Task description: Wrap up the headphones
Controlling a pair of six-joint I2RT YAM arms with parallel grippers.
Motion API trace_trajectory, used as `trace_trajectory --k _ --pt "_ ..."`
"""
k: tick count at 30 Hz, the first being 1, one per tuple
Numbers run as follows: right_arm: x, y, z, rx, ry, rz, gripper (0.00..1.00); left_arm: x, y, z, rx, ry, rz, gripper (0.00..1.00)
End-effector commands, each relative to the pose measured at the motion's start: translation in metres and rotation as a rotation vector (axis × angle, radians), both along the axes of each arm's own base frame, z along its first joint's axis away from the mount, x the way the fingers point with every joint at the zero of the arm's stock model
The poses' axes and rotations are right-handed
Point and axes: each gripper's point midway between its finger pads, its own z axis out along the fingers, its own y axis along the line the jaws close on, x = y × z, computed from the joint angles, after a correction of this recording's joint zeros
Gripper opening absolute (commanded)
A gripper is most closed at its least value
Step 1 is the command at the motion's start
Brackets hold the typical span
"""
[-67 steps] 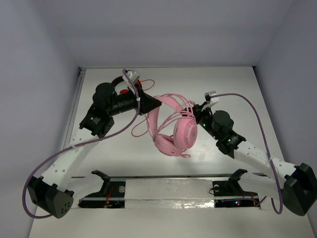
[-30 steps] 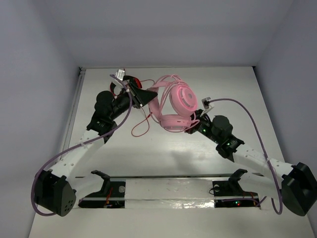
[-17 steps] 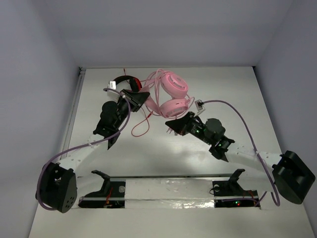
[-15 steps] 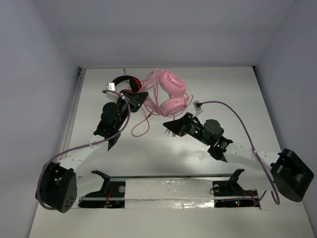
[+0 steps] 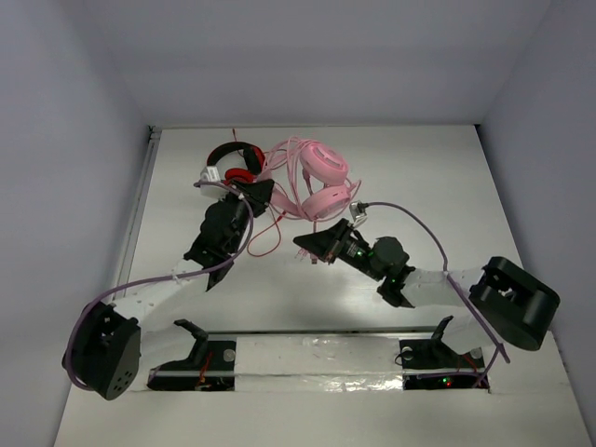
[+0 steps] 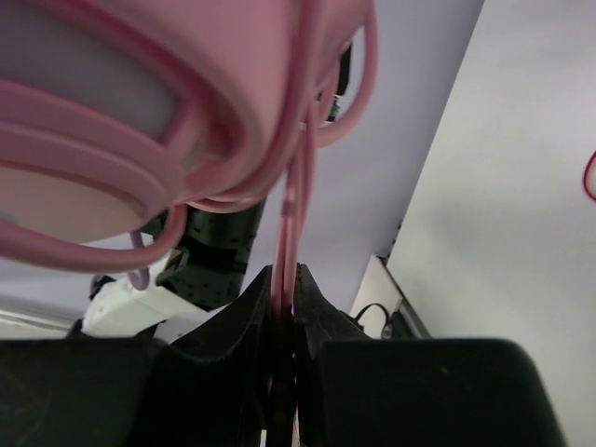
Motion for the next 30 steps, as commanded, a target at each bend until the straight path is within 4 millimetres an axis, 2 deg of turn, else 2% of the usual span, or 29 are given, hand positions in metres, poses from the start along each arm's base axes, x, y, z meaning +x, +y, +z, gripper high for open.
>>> trace_trajectory --k 1,3,8,12,13,17,18,20,21,22,23,24,25,26,27,29,30 --pt "-0.023 0.003 0.024 0.142 -0.017 0.086 0.05 0.000 0.034 0.052 -0.096 -0.166 0.183 0.00" --pt "-0.024 0.003 0.031 0.187 -0.013 0.102 0.07 -0.005 0.029 0.042 -0.068 -0.152 0.179 0.00" --pt "-0.021 -0.004 0.025 0.234 0.036 0.076 0.14 -0.013 0.026 0.014 0.021 -0.115 0.193 0.00" --pt "-0.012 -0.023 0.002 0.224 0.109 -0.027 0.19 -0.013 0.016 -0.018 0.078 -0.053 0.166 0.00" --pt "-0.013 -0.029 -0.010 0.202 0.133 -0.044 0.19 -0.014 0.011 -0.027 0.088 -0.038 0.151 0.00" --pt "-0.013 -0.041 -0.034 0.161 0.175 -0.094 0.20 -0.014 -0.014 -0.059 0.116 0.018 0.098 0.00" --pt "-0.012 -0.043 -0.039 0.153 0.186 -0.104 0.20 -0.009 -0.018 -0.073 0.139 0.046 0.093 0.00" --pt "-0.013 -0.047 -0.051 0.132 0.210 -0.118 0.20 -0.007 -0.033 -0.077 0.147 0.055 0.071 0.00" --pt "-0.014 -0.049 -0.054 0.130 0.221 -0.122 0.20 -0.005 -0.042 -0.090 0.171 0.077 0.059 0.00" --pt "-0.014 -0.050 -0.054 0.136 0.221 -0.123 0.21 0.001 -0.048 -0.086 0.163 0.074 0.061 0.00" --pt "-0.016 -0.052 -0.057 0.132 0.226 -0.123 0.24 0.002 -0.055 -0.091 0.170 0.082 0.049 0.00" --pt "-0.018 -0.053 -0.057 0.133 0.226 -0.117 0.29 0.006 -0.061 -0.104 0.189 0.107 0.043 0.00" --pt "-0.019 -0.055 -0.060 0.128 0.229 -0.117 0.32 0.012 -0.067 -0.100 0.172 0.104 0.039 0.00" --pt "-0.019 -0.056 -0.059 0.130 0.228 -0.119 0.35 0.015 -0.071 -0.104 0.178 0.112 0.036 0.00" --pt "-0.021 -0.059 -0.061 0.125 0.230 -0.123 0.43 0.018 -0.075 -0.117 0.199 0.134 0.032 0.00" --pt "-0.021 -0.065 -0.056 0.134 0.208 -0.144 0.53 0.025 -0.081 -0.115 0.197 0.134 0.034 0.00" --pt "-0.020 -0.068 -0.056 0.126 0.196 -0.159 0.64 0.028 -0.083 -0.123 0.212 0.147 0.033 0.00"
